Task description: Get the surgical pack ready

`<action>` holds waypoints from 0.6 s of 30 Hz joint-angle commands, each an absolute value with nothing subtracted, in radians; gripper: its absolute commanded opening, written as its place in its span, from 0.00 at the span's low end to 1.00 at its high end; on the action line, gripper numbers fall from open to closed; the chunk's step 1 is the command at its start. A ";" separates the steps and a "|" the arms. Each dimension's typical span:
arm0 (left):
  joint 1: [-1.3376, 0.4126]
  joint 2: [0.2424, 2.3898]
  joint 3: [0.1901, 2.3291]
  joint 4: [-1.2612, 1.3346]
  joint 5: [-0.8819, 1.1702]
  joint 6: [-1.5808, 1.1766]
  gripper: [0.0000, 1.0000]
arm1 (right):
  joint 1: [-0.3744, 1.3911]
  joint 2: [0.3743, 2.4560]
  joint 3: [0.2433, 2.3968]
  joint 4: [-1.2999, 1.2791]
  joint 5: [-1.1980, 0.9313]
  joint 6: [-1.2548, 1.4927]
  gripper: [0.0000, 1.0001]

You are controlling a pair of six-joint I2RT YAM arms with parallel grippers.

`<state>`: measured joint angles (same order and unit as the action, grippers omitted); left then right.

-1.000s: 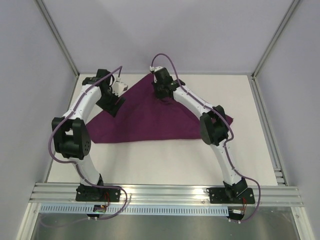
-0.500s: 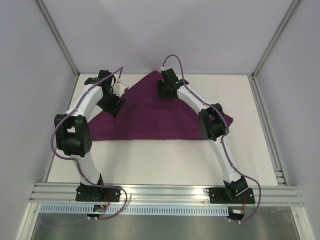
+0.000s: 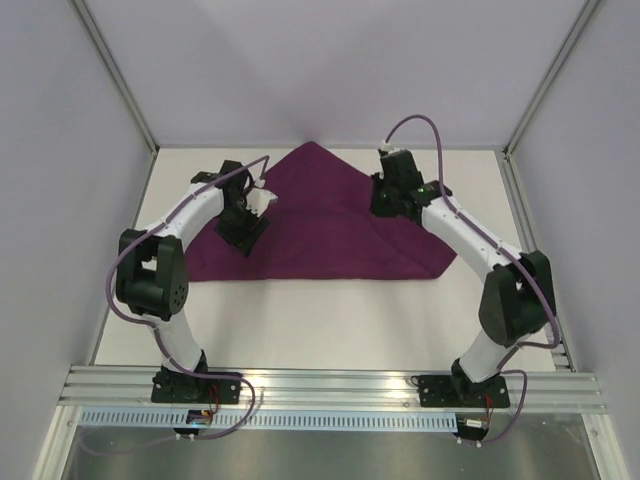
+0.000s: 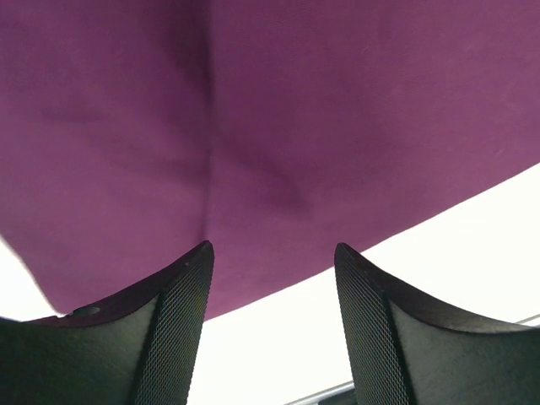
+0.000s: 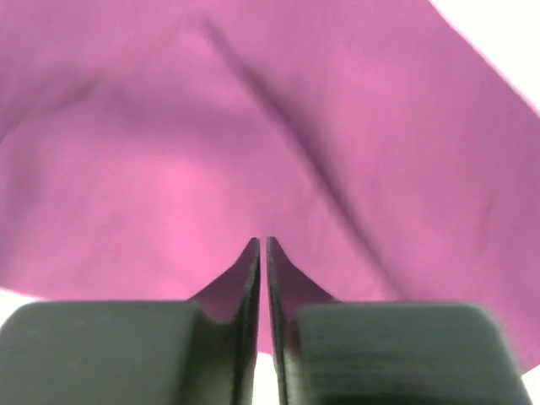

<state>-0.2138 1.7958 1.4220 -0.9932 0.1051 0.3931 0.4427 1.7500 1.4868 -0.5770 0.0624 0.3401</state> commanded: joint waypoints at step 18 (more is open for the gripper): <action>-0.241 2.042 1.460 -0.899 0.097 0.325 0.63 | 0.374 1.631 1.033 -0.391 -0.033 0.560 0.07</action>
<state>-0.2417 2.0296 1.4666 -0.9222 0.0948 0.3363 0.4011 1.7641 1.0367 -0.3672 -0.0822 0.5537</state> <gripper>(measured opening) 0.628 0.017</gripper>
